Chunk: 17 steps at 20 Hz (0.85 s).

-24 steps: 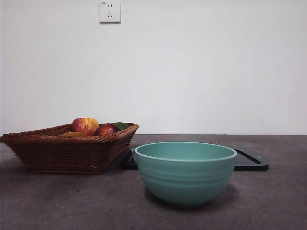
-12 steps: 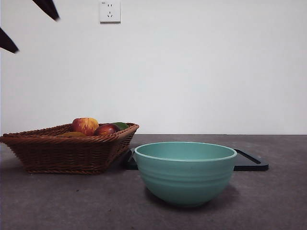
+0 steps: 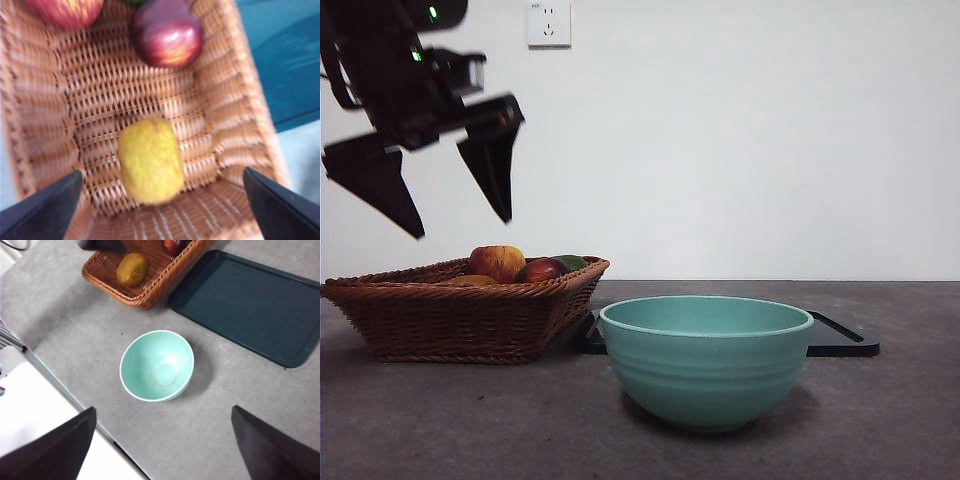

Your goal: Pick up the wifruite, put it on the bowl, pick up the plate, put it on desk

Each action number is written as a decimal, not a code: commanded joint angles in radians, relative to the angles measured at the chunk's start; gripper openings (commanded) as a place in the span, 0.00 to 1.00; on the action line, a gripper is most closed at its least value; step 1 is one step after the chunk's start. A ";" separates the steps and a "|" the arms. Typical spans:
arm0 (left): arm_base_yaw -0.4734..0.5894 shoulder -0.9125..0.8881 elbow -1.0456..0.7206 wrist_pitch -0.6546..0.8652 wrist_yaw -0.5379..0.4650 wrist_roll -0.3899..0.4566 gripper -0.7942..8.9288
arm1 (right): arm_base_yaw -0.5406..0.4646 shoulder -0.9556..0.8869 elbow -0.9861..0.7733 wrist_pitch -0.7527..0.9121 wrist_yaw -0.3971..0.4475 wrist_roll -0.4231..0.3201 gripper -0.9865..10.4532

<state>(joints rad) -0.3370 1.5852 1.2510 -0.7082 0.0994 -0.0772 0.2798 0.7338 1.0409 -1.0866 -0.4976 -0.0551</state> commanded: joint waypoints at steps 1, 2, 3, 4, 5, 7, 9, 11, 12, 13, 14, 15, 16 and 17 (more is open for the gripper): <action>-0.005 0.067 0.022 0.045 -0.007 -0.003 0.59 | 0.004 0.006 0.021 0.009 0.000 0.002 0.46; -0.005 0.090 0.022 0.068 -0.012 -0.003 0.59 | 0.004 0.006 0.021 0.009 0.000 0.002 0.46; -0.006 0.114 0.022 0.086 -0.029 -0.003 0.59 | 0.004 0.006 0.021 0.010 0.000 0.002 0.46; -0.006 0.134 0.022 0.096 -0.040 -0.003 0.59 | 0.004 0.006 0.021 0.010 0.000 0.002 0.46; -0.006 0.152 0.022 0.102 -0.040 -0.003 0.59 | 0.004 0.006 0.021 0.010 0.000 0.002 0.46; -0.009 0.177 0.022 0.107 -0.040 -0.003 0.59 | 0.004 0.006 0.021 0.016 0.001 0.003 0.46; -0.010 0.204 0.022 0.105 -0.040 -0.003 0.59 | 0.004 0.006 0.021 0.018 0.000 0.003 0.46; -0.012 0.225 0.022 0.099 -0.040 -0.007 0.55 | 0.004 0.006 0.021 0.017 0.000 0.002 0.46; -0.015 0.226 0.021 0.101 -0.040 -0.007 0.47 | 0.004 0.006 0.021 0.016 0.001 0.002 0.46; -0.018 0.226 0.021 0.103 -0.040 -0.007 0.44 | 0.004 0.006 0.021 0.017 0.001 0.002 0.46; -0.018 0.226 0.021 0.102 -0.040 -0.007 0.38 | 0.004 0.006 0.021 0.017 0.000 0.002 0.46; -0.019 0.226 0.022 0.101 -0.040 -0.011 0.32 | 0.004 0.006 0.021 0.017 0.001 0.002 0.46; -0.019 0.225 0.022 0.100 -0.040 -0.014 0.30 | 0.004 0.006 0.021 0.017 0.001 0.002 0.46; -0.019 0.222 0.022 0.095 -0.039 -0.016 0.30 | 0.004 0.006 0.021 0.017 0.001 0.002 0.46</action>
<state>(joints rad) -0.3515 1.7927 1.2518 -0.6094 0.0586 -0.0895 0.2798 0.7338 1.0409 -1.0801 -0.4973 -0.0551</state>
